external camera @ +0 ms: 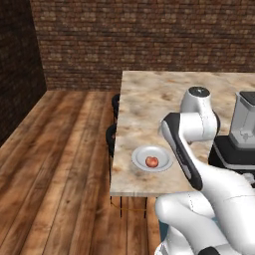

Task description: Pick the peach and mango from the fridge and place them on the plate next to the blender to make a fruit smoothie.

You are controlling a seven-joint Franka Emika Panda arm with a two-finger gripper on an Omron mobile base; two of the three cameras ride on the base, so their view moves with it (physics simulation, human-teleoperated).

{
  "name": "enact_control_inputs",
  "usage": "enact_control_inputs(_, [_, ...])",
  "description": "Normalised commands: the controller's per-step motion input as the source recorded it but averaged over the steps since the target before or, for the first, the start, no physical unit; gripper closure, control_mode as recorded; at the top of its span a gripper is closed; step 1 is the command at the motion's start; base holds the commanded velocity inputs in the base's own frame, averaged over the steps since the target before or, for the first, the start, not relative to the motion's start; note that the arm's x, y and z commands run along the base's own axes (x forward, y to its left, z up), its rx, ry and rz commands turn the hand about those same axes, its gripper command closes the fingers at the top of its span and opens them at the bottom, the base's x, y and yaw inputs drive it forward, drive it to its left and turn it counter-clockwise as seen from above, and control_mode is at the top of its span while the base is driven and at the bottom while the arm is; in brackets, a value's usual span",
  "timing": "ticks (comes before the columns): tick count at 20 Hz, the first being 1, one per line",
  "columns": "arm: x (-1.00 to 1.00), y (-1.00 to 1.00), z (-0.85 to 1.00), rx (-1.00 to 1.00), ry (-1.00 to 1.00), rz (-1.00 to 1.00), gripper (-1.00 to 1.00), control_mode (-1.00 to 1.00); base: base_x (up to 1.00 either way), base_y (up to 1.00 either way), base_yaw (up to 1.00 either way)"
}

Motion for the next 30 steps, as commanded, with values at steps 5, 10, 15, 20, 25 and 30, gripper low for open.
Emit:
enact_control_inputs(5, [0.62,0.00,-0.92,0.01,0.01,0.00,1.00,-1.00,0.00,0.00,0.00])
enact_control_inputs(10, [0.81,0.00,-0.65,0.00,0.01,0.00,1.00,-1.00,0.00,0.00,0.00])
enact_control_inputs(15, [0.92,0.00,-0.39,0.00,0.00,0.00,-1.00,-1.00,0.00,0.00,0.00])
enact_control_inputs(20, [0.19,0.02,-0.02,0.00,-0.02,-0.03,-1.00,-1.00,0.00,0.00,0.00])
enact_control_inputs(25, [-0.07,0.02,0.41,0.00,0.01,-0.09,-1.00,-1.00,0.00,0.00,0.00])
enact_control_inputs(30, [-0.82,0.09,0.76,0.00,-0.07,-0.02,-1.00,-1.00,0.00,0.00,0.00])
